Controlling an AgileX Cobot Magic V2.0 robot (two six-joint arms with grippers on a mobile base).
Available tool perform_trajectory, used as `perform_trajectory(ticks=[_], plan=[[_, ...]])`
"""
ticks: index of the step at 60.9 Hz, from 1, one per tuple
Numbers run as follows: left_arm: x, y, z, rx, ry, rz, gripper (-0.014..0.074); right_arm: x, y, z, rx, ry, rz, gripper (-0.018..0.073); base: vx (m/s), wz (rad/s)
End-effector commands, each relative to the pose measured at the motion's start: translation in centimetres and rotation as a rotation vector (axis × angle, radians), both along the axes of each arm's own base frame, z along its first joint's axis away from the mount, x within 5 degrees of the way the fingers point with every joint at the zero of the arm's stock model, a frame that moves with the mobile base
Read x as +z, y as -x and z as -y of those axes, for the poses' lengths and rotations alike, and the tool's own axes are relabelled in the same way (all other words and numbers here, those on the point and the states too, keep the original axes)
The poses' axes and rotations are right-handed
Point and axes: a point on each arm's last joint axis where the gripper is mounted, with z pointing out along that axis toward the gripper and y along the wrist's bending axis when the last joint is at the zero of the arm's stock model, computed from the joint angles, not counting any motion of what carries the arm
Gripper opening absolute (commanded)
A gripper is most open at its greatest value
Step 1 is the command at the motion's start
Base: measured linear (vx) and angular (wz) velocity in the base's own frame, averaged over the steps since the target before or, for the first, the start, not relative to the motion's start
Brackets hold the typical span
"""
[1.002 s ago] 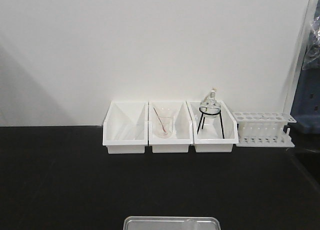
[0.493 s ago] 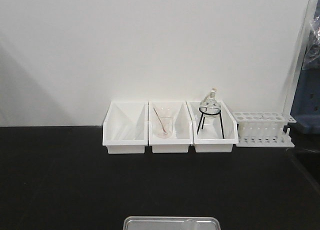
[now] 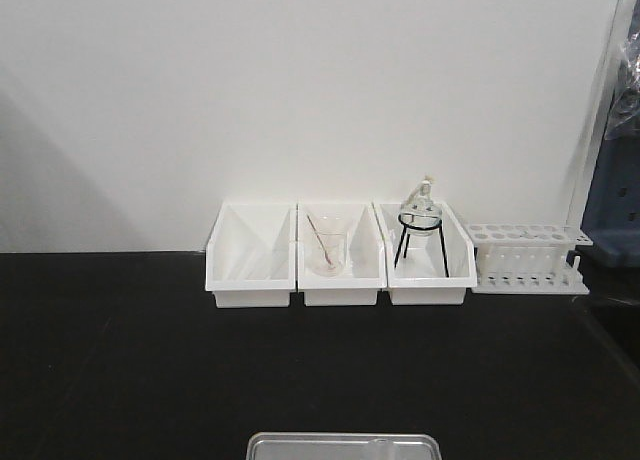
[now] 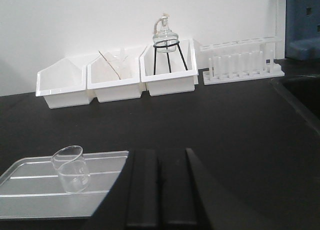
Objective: Move beaker to silver tray on left bench
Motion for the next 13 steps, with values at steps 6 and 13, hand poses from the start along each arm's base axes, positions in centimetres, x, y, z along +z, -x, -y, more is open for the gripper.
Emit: perform_trajectory(ticks=[6, 13], plan=[[0.03, -0.17, 0.09, -0.011, 0.007, 0.063, 0.0001, 0.56, 0.01, 0.02, -0.004, 0.004, 0.081, -0.0011, 0.00, 0.00], [0.03, -0.17, 0.09, -0.011, 0.007, 0.063, 0.0001, 0.56, 0.01, 0.02, -0.004, 0.004, 0.081, -0.0011, 0.00, 0.00]])
